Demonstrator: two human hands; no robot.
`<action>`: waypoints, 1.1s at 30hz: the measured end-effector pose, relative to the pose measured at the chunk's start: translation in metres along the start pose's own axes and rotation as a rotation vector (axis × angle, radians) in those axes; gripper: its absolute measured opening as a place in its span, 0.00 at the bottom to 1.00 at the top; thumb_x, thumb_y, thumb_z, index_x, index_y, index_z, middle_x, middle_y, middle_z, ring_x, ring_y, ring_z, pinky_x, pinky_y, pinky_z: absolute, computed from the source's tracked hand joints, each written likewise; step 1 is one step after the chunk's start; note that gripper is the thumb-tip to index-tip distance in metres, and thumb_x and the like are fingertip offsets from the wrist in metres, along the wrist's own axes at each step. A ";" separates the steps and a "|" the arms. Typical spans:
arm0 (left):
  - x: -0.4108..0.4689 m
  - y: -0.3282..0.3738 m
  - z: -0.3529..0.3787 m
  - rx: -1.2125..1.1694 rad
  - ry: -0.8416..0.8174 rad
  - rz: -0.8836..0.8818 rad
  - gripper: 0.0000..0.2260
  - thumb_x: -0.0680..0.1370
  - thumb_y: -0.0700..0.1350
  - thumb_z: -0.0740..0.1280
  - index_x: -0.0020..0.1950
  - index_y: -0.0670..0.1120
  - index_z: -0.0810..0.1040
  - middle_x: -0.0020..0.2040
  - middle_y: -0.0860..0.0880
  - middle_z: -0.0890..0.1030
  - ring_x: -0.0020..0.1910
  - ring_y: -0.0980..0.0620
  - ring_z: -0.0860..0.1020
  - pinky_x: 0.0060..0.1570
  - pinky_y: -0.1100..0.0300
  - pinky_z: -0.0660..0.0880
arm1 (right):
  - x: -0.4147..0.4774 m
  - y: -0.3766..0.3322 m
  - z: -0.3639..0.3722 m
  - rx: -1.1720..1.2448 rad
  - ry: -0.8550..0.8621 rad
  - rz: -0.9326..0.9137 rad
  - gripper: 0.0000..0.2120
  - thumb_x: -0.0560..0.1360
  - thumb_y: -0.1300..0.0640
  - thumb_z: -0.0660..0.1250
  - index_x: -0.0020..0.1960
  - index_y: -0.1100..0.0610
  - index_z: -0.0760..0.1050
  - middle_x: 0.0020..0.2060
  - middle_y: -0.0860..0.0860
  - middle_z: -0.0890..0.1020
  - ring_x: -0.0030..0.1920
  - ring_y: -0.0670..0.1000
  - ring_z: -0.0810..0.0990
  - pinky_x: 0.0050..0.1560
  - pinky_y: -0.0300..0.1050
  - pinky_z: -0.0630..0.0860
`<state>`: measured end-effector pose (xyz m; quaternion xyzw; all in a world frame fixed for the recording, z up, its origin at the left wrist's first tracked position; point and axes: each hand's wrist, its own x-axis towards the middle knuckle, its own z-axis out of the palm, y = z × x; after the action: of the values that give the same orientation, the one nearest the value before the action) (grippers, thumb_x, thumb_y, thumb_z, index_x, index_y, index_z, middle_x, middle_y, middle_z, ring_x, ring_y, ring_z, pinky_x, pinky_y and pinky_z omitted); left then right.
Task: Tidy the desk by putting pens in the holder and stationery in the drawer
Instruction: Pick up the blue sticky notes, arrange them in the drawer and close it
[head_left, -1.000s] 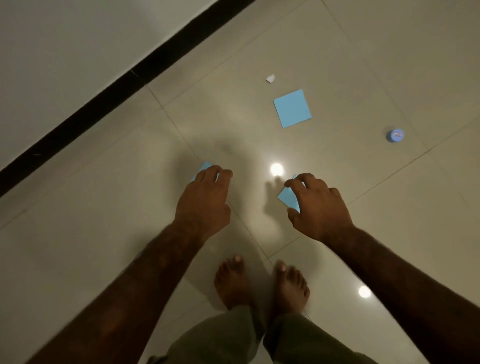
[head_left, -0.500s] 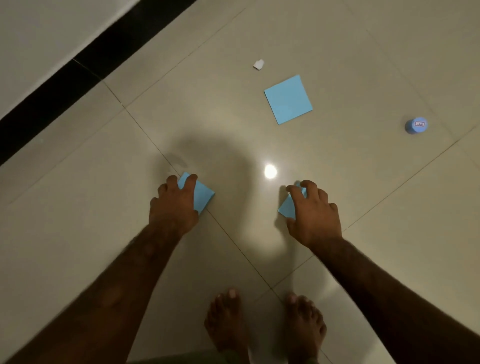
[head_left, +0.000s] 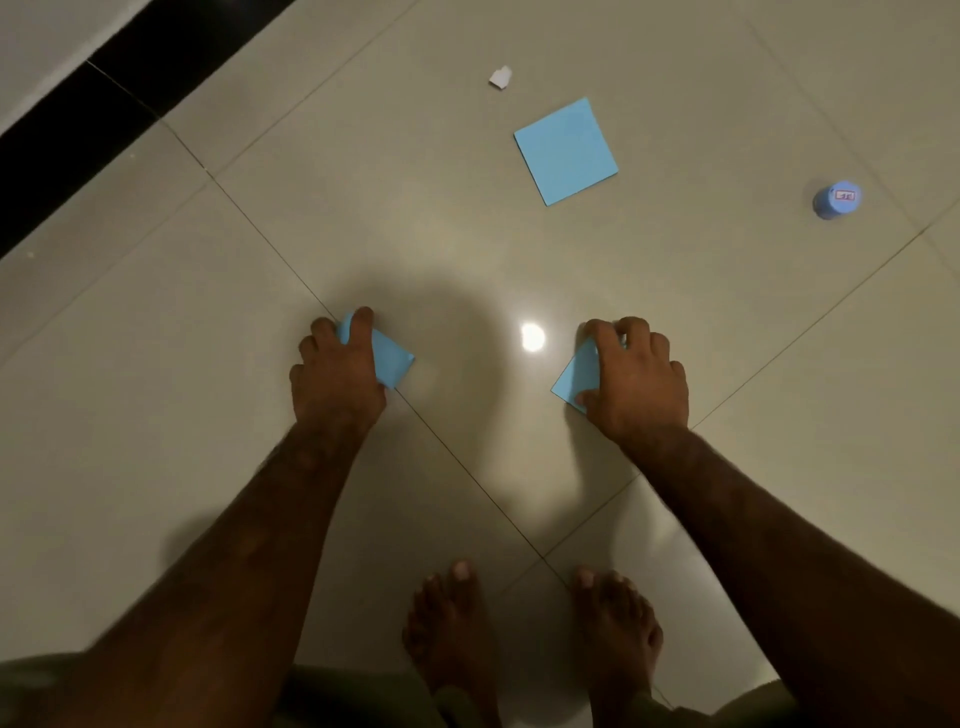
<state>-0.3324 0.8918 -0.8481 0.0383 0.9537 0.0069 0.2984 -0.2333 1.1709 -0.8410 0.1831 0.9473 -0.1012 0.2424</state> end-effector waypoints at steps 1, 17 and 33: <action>0.001 0.000 -0.001 0.004 -0.002 -0.007 0.44 0.68 0.47 0.77 0.78 0.51 0.56 0.65 0.38 0.66 0.62 0.37 0.69 0.53 0.42 0.74 | 0.000 0.000 0.001 0.003 0.002 -0.002 0.35 0.67 0.52 0.78 0.69 0.51 0.66 0.64 0.55 0.70 0.61 0.59 0.71 0.51 0.53 0.72; -0.016 0.008 -0.015 -0.317 -0.044 0.001 0.22 0.77 0.40 0.67 0.68 0.42 0.65 0.53 0.39 0.77 0.47 0.42 0.76 0.44 0.50 0.74 | 0.002 -0.001 -0.008 0.075 0.055 0.034 0.33 0.64 0.58 0.80 0.64 0.59 0.68 0.60 0.59 0.69 0.58 0.60 0.72 0.47 0.54 0.77; -0.061 0.046 -0.052 -0.853 -0.086 0.041 0.12 0.77 0.36 0.67 0.57 0.47 0.72 0.52 0.46 0.77 0.49 0.44 0.78 0.42 0.54 0.77 | -0.025 -0.009 -0.069 0.462 -0.061 0.028 0.13 0.72 0.56 0.74 0.56 0.54 0.79 0.51 0.51 0.82 0.50 0.55 0.80 0.47 0.47 0.77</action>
<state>-0.3085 0.9331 -0.7693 -0.0694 0.8512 0.4048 0.3268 -0.2455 1.1750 -0.7685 0.2439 0.8885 -0.3175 0.2242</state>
